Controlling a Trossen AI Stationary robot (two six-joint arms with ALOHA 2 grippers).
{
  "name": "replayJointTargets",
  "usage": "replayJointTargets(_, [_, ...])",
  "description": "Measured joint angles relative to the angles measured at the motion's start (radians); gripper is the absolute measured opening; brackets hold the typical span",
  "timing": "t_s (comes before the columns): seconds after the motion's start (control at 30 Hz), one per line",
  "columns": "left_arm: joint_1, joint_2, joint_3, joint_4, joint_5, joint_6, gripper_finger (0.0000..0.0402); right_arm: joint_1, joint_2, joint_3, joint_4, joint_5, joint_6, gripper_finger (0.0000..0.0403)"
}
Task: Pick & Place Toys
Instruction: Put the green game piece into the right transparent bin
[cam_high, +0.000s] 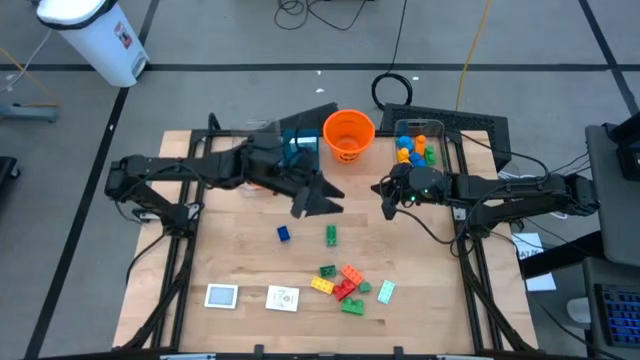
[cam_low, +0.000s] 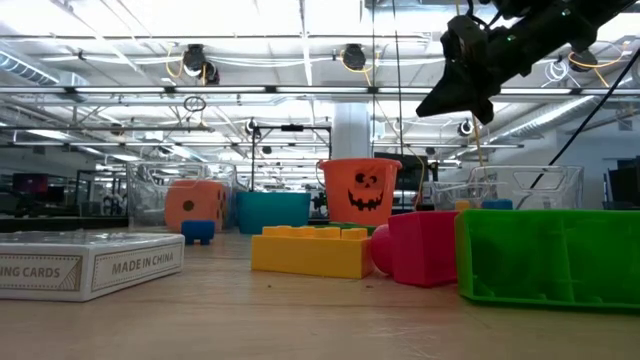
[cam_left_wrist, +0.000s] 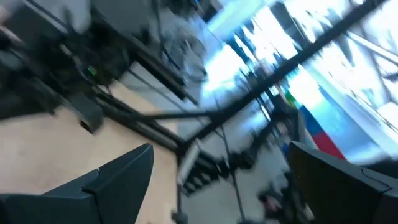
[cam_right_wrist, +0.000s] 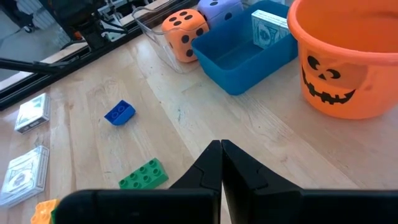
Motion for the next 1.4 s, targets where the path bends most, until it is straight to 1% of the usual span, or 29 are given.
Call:
replayJointTargets(0.13, [-0.011,0.0,0.0,0.046,-0.093,0.106,0.0379,0.0,0.0,0.0,0.041,0.0,-0.004,0.0])
replayJointTargets(0.2, [-0.012,0.0,0.0,0.076,-0.192,0.151,0.0379,0.0,0.0,0.0,0.076,0.0,-0.004,0.0])
replayJointTargets(0.27, [-0.01,0.0,0.0,0.093,-0.288,0.11,0.0379,0.0,0.0,0.0,0.112,0.0,-0.004,0.0])
replayJointTargets(0.3, [-0.008,0.0,0.0,0.094,-0.312,0.09,0.0379,0.0,0.0,0.0,0.129,-0.001,-0.004,0.0])
replayJointTargets(0.37, [0.003,0.0,0.0,0.084,-0.297,0.087,0.0379,0.0,0.0,0.0,0.167,-0.002,-0.002,0.0])
replayJointTargets(0.47, [0.004,-0.007,0.0,0.04,-0.219,0.098,0.0379,0.001,0.0,0.0,0.217,-0.003,0.022,0.0])
replayJointTargets(0.6, [-0.023,-0.027,0.0,-0.095,-0.188,0.101,0.0379,0.001,0.0,0.0,0.263,-0.003,0.057,0.0])
replayJointTargets(0.67, [-0.042,-0.036,-0.002,-0.185,-0.19,0.102,0.0379,0.001,0.0,0.0,0.29,-0.003,0.046,0.0])
replayJointTargets(0.83, [-0.094,-0.08,-0.001,-0.342,-0.202,0.108,0.0379,0.001,0.0,0.0,0.327,-0.004,0.064,0.0001])
replayJointTargets(0.87, [-0.106,-0.093,0.001,-0.38,-0.22,0.115,0.0379,0.001,0.0,0.0,0.339,-0.01,0.072,0.0001])
replayJointTargets(0.93, [-0.136,-0.118,0.0,-0.497,-0.271,0.127,0.0379,0.0,0.0,0.0,0.395,-0.074,0.076,0.0002])
replayJointTargets(1.0, [-0.164,-0.138,0.0,-0.59,-0.335,0.134,0.0378,0.005,0.0,0.0,0.491,-0.155,0.066,0.0001])
replayJointTargets(1.03, [-0.178,-0.15,0.0,-0.647,-0.365,0.134,0.0378,0.014,0.0,0.0,0.549,-0.184,0.062,0.0001])
replayJointTargets(1.07, [-0.192,-0.158,0.0,-0.701,-0.388,0.134,0.0378,0.025,0.0,0.0,0.605,-0.189,0.061,0.0001])
replayJointTargets(1.1, [-0.204,-0.164,0.0,-0.739,-0.406,0.137,0.0378,0.039,0.0,0.001,0.655,-0.182,0.06,0.0001])
replayJointTargets(1.17, [-0.229,-0.171,0.0,-0.811,-0.44,0.153,0.0378,0.073,0.0,0.008,0.701,-0.126,0.048,0.0001])
replayJointTargets(1.27, [-0.267,-0.176,-0.001,-0.901,-0.486,0.168,0.0379,0.132,0.005,0.059,0.649,-0.002,0.021,0.0001])
replayJointTargets(1.33, [-0.29,-0.178,-0.002,-0.937,-0.509,0.181,0.0378,0.171,0.028,0.116,0.605,0.057,-0.012,0.0])
replayJointTargets(1.4, [-0.31,-0.178,-0.016,-0.933,-0.517,0.198,0.0379,0.211,0.056,0.172,0.549,0.095,-0.048,0.0])
